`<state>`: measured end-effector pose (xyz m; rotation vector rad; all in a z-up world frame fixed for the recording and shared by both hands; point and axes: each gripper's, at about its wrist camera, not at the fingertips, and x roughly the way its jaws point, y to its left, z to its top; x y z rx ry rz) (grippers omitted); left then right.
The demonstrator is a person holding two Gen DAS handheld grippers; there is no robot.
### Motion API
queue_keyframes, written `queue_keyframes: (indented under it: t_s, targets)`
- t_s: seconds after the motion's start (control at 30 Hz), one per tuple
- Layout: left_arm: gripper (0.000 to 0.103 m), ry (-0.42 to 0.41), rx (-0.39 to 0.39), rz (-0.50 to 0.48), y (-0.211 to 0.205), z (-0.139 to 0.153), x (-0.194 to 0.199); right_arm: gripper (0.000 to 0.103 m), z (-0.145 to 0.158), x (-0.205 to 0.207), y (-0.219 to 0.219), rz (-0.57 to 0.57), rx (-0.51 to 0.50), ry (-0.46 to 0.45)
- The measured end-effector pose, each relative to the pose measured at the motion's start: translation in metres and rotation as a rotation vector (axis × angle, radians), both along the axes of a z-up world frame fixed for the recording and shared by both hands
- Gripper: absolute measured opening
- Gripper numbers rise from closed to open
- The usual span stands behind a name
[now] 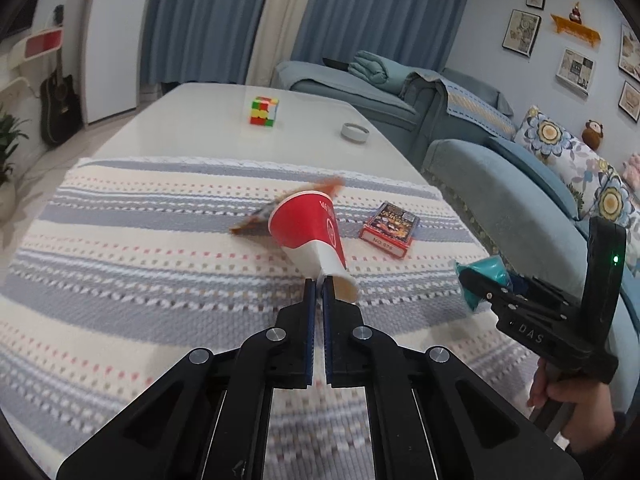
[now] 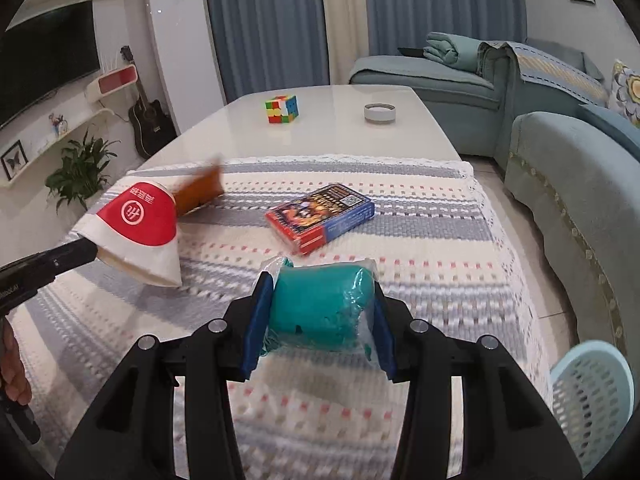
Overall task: Collect trash
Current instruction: 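Carry the red cup and teal clay over the blue basket and open both tools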
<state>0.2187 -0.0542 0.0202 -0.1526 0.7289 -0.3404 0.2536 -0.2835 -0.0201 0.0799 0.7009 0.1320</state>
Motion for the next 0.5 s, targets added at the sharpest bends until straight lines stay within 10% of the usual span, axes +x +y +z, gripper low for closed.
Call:
queue_keyframes:
  t_s: [0.5]
  targets:
    - [0.002,-0.123,0.062,-0.102,-0.035,0.066,-0.097,0.042,0.04,-0.162,-0.034,-0.255,0.14,-0.175]
